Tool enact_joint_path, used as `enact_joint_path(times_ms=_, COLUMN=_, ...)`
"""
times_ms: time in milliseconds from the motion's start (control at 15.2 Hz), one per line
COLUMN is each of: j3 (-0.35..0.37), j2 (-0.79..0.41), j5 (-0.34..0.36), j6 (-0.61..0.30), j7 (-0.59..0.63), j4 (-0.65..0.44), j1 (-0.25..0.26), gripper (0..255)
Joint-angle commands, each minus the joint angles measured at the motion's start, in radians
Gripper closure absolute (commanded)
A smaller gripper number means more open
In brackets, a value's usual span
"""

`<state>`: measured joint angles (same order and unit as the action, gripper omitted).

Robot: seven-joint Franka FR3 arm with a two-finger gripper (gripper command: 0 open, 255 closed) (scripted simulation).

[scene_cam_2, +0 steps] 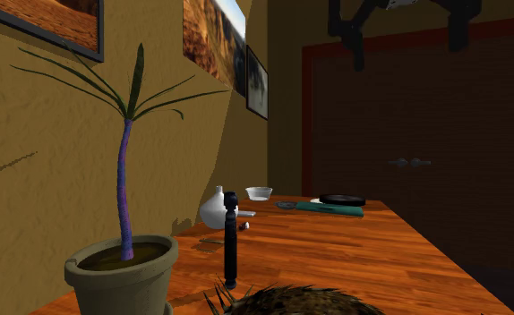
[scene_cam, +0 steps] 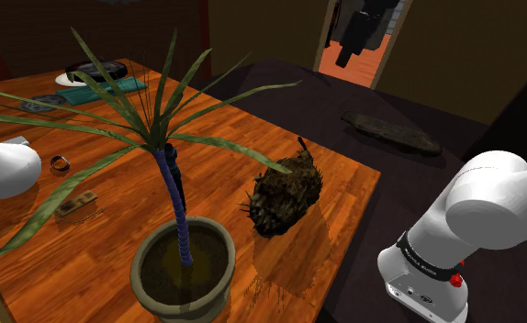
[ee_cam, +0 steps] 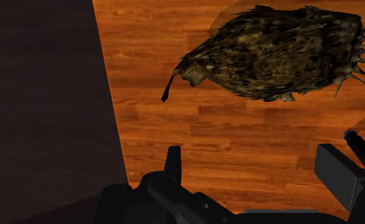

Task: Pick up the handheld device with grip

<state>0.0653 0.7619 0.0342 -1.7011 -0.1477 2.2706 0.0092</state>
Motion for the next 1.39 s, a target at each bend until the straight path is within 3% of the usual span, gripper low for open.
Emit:
enact_joint_path(times_ms=0, j3=0.0, j2=0.0, j5=0.0, j6=0.0, j7=0.0, j4=0.0, j1=0.0, gripper=0)
enact_joint_path(times_ms=726, j3=0.187, j2=-0.213, j5=-0.064, j6=-0.228, j7=0.202, j4=0.012, j1=0.041, gripper=0)
enact_joint_path(times_ms=1320, j3=0.343, j2=-0.474, j5=-0.024, j6=-0.387, j7=0.39, j4=-0.089, j1=0.047, gripper=0)
